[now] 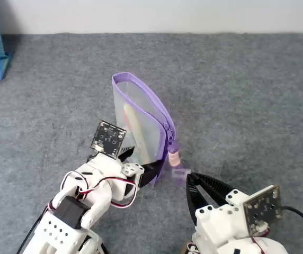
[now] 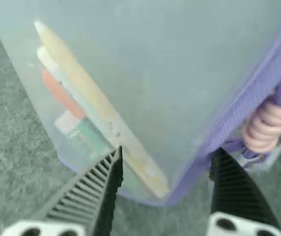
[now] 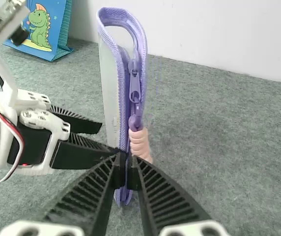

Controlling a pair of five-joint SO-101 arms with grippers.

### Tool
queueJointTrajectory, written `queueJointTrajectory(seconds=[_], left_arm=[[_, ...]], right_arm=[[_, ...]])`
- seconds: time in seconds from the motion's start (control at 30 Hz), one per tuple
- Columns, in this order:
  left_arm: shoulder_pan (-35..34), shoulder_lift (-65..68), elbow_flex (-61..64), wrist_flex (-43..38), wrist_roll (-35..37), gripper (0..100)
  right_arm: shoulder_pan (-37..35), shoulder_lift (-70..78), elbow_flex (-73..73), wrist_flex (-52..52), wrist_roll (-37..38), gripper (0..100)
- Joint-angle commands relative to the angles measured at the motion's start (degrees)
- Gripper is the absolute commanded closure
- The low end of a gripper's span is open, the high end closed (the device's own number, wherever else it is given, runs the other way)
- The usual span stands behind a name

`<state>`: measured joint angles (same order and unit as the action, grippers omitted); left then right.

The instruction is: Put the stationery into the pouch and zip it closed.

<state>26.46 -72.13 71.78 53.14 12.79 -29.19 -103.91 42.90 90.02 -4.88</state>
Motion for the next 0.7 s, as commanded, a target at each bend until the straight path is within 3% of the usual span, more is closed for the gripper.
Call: queueJointTrajectory(seconds=[0.0,0.3,0.53,0.67], left_arm=[[-1.93,0.35,-5.14,5.89,-0.88,73],[-7.03,0.35,-12.26,11.87,-2.64,74],[-6.51,0.35,-12.26,11.52,-3.25,86],[-6.51,0.44,-12.18,11.52,-3.25,86]], right_arm=[[-0.22,-0.04,-2.37,-0.66,-0.44,99.1],[-0.13,-0.04,-1.49,-0.75,-0.97,99.0],[-0.22,0.04,9.67,-4.79,-3.78,98.7],[-0.57,0.04,11.78,-8.84,-3.87,88.1]])
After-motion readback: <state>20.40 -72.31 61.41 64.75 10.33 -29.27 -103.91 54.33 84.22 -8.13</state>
